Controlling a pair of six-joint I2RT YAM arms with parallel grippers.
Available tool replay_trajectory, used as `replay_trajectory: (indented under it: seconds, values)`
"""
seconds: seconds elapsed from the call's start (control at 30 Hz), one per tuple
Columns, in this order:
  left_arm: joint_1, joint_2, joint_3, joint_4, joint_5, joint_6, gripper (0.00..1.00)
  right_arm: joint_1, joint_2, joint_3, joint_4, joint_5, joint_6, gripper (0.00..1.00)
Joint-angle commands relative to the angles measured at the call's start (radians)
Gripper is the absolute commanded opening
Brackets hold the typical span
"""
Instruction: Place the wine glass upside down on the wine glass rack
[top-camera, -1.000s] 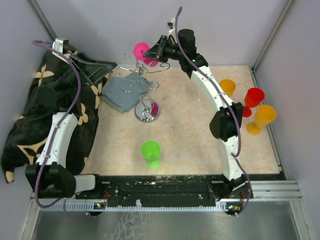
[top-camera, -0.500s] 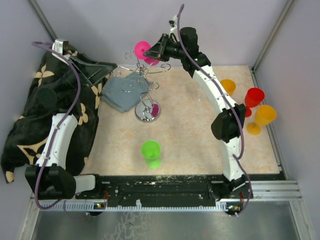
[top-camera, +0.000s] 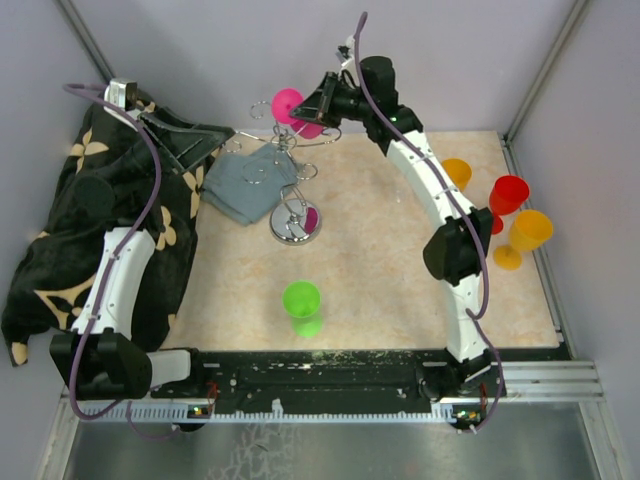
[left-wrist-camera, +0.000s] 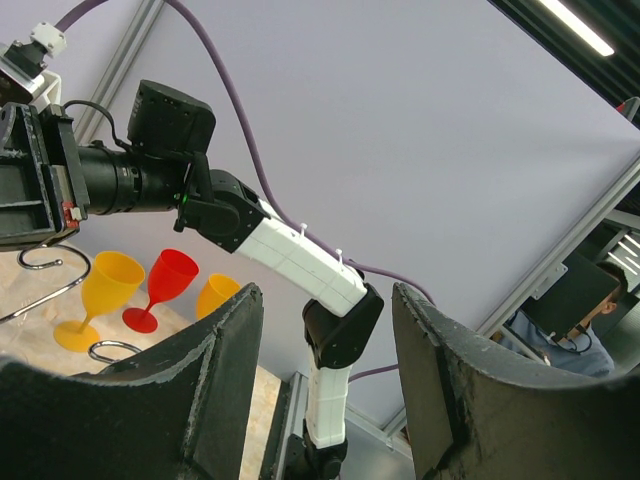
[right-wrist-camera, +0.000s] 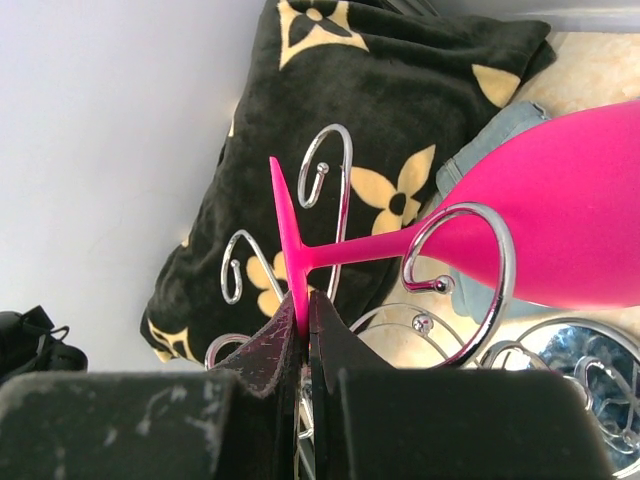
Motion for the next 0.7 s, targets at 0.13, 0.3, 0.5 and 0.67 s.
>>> replay_trajectory:
  seconds: [0.13, 0.3, 0.5, 0.67]
  values:
    - [0.005, -0.023, 0.000, 0.015, 0.008, 0.002, 0.60, -0.009, -0.063, 0.062, 0.003, -0.011, -0.024, 0.00]
    - [0.005, -0.026, -0.003, 0.015, 0.009, 0.004, 0.60, -0.013, -0.072, 0.048, -0.001, -0.009, -0.028, 0.00]
    - [0.005, -0.026, -0.007, 0.015, 0.010, 0.003, 0.60, -0.018, -0.091, 0.026, 0.007, -0.002, -0.032, 0.00]
    - [0.005, -0.027, -0.010, 0.016, 0.009, 0.004, 0.60, -0.021, -0.107, 0.016, 0.008, 0.004, -0.036, 0.00]
